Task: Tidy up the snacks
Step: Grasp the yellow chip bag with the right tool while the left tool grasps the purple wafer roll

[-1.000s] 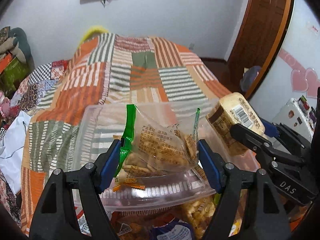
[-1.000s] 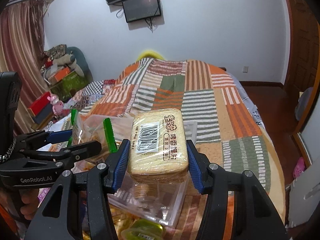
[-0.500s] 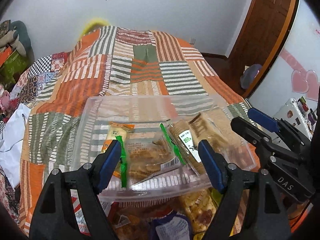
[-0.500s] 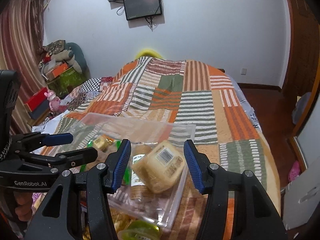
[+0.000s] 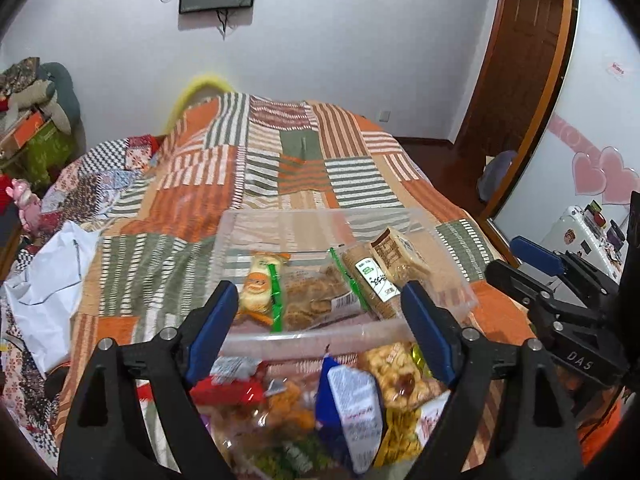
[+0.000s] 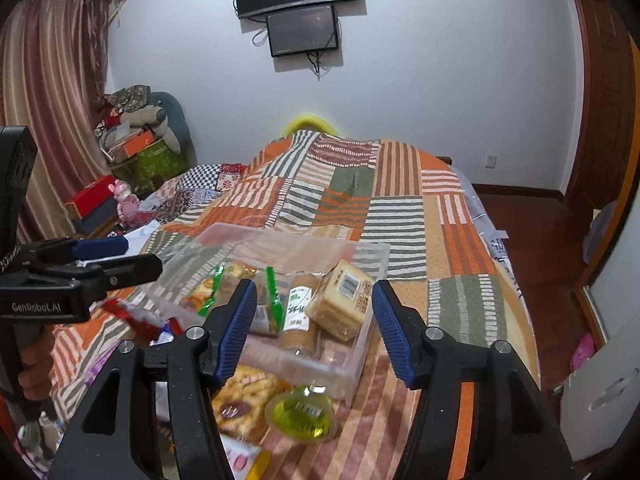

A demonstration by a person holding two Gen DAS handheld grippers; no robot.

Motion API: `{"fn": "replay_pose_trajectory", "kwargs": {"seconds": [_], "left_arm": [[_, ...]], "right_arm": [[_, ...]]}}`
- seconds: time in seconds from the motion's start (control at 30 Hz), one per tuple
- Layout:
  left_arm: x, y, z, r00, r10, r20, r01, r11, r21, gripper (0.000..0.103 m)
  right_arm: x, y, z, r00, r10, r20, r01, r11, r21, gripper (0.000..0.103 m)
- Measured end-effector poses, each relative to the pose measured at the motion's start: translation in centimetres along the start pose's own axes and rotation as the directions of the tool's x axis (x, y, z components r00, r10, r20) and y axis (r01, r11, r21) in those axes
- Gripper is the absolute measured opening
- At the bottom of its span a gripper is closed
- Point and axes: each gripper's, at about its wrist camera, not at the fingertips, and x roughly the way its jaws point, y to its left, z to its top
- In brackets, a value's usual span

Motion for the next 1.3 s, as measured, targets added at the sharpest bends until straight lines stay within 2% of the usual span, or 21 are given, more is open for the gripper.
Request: {"fn": "replay_pose_trajectory", "kwargs": {"seconds": [0.17,0.3,0.47,0.73,1.1,1.17,1.23,1.3], "left_arm": [[-2.9,0.7,-1.6,0.999,0.018,0.029,-0.018,1.0,0.016,0.089],[-4.8,1.9,-3.3,0.999,0.029,0.043,-0.029,0.999,0.012,0.092],[-5.8,3.7,-5.7,0.998,0.058,0.037,-0.058,0.998,-0.005,0.093],[-5.1,6.9,-10.4,0.992,0.123,-0.041,-0.125,0.992,-0.031,0.093],[-3.4,9.4,-14.8,0.987,0.123,-0.103,-0.127,0.991,-0.036,0.093],[-3.0,9.6,-15.2,0.988,0.118,-0.103,-0.122,0.992,-0.033,0.093],[-2.5,9.5,-15.5,0.987,0.125,-0.099,-0.127,0.992,-0.023,0.093],[-1.9,9.5,-15.7,0.986,0.129,-0.101,-0.131,0.991,-0.016,0.091]], "right_arm": [[-1.5,0.8,-1.0,1.0,0.017,0.013,-0.017,1.0,-0.001,0.059],[-2.0,1.6,-1.8,1.0,0.023,0.009,-0.023,1.0,-0.007,0.064],[-2.1,2.8,-3.0,1.0,0.023,-0.007,-0.023,1.0,-0.021,0.068],[-1.0,4.3,-5.4,0.996,0.044,-0.073,-0.044,0.999,-0.003,0.07],[2.1,5.9,-9.7,0.973,0.062,-0.221,-0.056,0.998,0.035,0.074],[2.5,6.3,-9.7,0.971,0.056,-0.233,-0.05,0.998,0.03,0.077],[2.8,6.6,-9.8,0.97,0.047,-0.238,-0.041,0.999,0.029,0.084],[3.2,6.8,-9.9,0.97,0.03,-0.242,-0.024,0.999,0.028,0.086]]}}
